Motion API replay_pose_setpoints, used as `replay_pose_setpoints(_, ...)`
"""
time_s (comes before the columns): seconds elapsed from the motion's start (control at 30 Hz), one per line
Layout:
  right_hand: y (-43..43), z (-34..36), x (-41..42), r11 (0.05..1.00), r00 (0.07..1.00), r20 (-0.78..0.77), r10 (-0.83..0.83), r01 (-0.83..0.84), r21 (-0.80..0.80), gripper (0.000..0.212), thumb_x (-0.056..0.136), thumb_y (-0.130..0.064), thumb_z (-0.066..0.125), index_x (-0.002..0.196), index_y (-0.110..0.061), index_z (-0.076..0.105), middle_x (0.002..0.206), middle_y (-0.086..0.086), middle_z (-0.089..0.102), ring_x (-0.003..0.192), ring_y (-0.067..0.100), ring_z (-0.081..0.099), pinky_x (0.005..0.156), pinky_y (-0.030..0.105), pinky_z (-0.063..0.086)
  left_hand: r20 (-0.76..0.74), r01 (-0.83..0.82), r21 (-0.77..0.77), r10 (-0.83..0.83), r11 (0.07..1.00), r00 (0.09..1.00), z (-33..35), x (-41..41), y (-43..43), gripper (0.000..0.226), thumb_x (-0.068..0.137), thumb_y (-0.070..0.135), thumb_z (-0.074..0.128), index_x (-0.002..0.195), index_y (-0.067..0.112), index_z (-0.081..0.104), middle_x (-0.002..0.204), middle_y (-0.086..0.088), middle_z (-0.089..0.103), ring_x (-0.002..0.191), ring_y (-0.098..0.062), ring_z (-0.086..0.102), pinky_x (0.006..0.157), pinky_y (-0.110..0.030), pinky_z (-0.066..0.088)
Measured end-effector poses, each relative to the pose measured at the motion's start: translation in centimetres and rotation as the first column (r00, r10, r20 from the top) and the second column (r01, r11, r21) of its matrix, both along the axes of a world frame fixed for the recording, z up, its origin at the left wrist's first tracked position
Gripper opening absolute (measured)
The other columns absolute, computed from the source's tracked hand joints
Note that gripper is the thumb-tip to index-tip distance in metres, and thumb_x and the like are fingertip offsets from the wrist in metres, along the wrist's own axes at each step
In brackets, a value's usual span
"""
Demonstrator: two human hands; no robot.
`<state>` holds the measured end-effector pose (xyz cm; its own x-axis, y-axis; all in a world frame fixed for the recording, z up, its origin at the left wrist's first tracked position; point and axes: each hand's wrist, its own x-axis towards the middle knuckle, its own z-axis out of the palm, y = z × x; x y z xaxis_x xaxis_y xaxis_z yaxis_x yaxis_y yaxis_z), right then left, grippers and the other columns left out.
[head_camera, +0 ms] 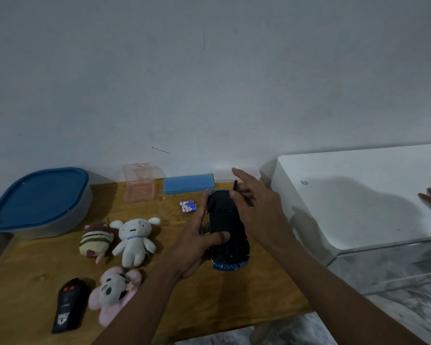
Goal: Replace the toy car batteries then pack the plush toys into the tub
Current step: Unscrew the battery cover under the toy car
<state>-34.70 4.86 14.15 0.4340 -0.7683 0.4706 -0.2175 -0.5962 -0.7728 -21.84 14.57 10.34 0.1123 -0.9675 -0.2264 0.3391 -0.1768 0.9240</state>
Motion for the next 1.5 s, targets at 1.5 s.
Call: replay_pose_setpoints(1.5, -1.1, -1.0, -0.7, 0.976, 0.998, -0.047, -0.052, 0.061, 0.21, 0.035, 0.09, -0.012, 0.063, 0.121, -0.028, 0.061, 0.094, -0.002, 0.069, 0.088, 0.011, 0.068, 0.081, 0.031, 0.059, -0.019, -0.033, 0.031, 0.034, 0.999, 0.999, -1.3, -0.6, -0.2, 0.102, 0.083, -0.014, 0.06, 0.141, 0.06, 0.02, 0.13, -0.01, 0.063, 0.115, -0.033, 0.062, 0.088, -0.046, 0.054)
